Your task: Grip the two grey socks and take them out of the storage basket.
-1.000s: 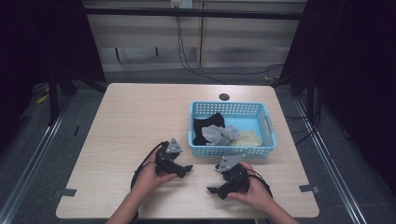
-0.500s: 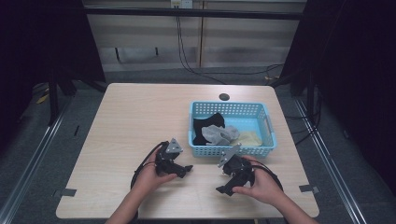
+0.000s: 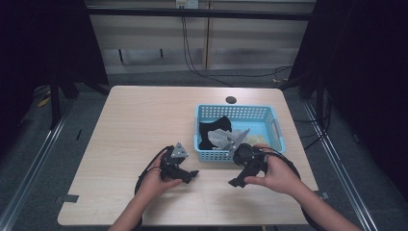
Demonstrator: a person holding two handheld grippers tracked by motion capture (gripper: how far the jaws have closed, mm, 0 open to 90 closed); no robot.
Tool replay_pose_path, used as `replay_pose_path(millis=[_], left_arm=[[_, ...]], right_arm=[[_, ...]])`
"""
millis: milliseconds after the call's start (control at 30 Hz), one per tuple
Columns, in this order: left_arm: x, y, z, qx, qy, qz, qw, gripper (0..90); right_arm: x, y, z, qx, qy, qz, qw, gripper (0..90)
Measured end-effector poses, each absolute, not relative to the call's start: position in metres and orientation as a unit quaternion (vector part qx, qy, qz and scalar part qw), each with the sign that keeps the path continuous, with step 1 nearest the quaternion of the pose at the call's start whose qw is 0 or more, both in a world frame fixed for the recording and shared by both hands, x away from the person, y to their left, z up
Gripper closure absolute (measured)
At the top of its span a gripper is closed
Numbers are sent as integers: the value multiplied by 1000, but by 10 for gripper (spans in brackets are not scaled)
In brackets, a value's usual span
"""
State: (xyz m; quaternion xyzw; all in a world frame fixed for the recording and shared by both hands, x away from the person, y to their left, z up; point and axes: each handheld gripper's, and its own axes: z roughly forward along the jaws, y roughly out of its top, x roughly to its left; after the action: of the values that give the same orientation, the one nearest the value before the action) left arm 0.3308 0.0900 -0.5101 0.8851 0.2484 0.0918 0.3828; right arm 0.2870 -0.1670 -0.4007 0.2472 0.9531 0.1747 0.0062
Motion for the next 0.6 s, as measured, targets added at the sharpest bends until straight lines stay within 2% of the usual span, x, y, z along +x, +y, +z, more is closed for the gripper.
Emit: replay_pose_path(millis=[267,600], left_arm=[[331,90,-510,884,250,93,385,128],[331,89,-511,884,248,90,386,123]], right_arm=[[328,-169,-374,272,942,188,47,248],[379,-168,-381,319,929,177,69,276]])
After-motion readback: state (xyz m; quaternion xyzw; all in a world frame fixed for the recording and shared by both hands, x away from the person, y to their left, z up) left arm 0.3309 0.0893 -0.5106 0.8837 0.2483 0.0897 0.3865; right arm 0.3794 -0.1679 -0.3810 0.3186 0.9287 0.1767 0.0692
